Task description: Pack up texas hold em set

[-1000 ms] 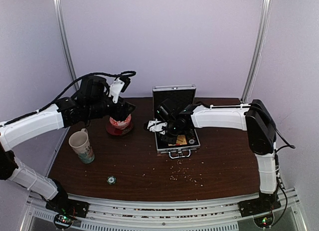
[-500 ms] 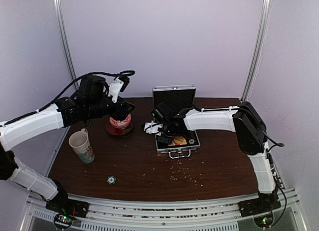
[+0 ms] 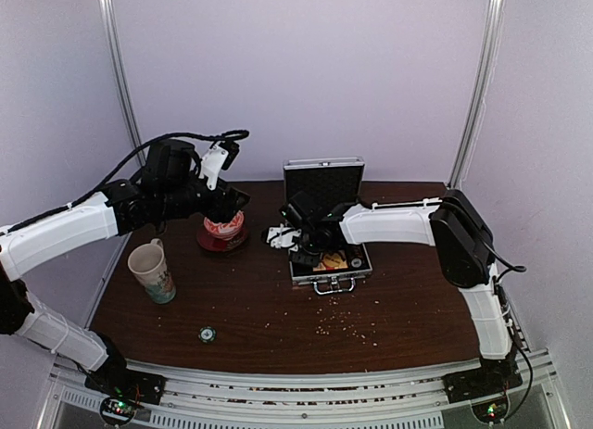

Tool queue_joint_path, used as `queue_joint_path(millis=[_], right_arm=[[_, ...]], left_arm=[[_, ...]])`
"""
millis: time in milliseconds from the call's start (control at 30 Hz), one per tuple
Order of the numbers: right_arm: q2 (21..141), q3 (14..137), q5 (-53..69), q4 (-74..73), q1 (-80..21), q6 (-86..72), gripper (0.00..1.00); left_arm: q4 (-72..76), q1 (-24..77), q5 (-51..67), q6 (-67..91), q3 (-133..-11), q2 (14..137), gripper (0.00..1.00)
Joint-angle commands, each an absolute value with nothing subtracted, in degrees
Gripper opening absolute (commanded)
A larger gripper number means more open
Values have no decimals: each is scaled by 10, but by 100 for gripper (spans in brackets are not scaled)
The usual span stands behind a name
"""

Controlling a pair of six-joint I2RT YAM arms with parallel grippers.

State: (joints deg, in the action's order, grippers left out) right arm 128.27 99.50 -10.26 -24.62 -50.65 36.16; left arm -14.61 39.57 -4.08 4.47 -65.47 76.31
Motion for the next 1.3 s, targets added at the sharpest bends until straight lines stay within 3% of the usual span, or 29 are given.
queue_joint_path(millis=[0,700,1000,1267], right_arm=[[1288,991,-123,-227,-508,367,52],[1273,994,-100,-253,-509,361,57],[1196,1008,-59,-318,-510,310,62],[1031,829,22,-332,-494,270,63]], left_arm=[[-124,390,-33,52,-655,759,66],[-124,387,-21,53,-656,763,66],[-131,385,-27,52,-660,787,70],[-252,386,-61,90,-719,843,67]])
